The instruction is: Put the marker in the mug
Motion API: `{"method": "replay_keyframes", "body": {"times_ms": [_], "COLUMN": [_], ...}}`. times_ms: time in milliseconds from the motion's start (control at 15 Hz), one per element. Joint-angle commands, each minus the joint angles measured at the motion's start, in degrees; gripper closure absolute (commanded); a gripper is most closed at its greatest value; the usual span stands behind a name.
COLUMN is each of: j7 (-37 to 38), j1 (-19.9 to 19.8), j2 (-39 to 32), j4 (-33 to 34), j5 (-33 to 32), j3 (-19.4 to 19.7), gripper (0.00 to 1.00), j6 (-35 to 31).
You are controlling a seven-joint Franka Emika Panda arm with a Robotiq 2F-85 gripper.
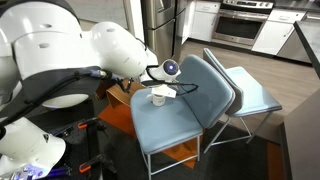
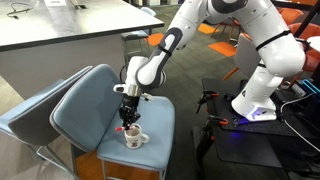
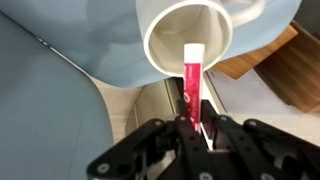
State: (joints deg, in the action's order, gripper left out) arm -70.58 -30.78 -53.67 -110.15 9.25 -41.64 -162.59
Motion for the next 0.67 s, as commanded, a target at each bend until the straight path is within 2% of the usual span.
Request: {"method": "replay_keyframes", "body": {"times_ms": [0, 467, 533, 600], "j7": [-1.0, -1.3, -1.7, -1.8], "j1": [-1.7, -5.1, -5.6, -5.7], "j2": [-2.9, -3.9, -4.1, -4.1], "j4": [3.0, 3.7, 3.8, 3.8], "j5": [-0.6, 0.6, 0.8, 0.9], "j3": [-2.2, -4.5, -4.9, -4.9], "gripper": [0.95, 0.95, 0.56, 0.55], "j6": [3.0, 6.7, 8.0, 8.8]}}
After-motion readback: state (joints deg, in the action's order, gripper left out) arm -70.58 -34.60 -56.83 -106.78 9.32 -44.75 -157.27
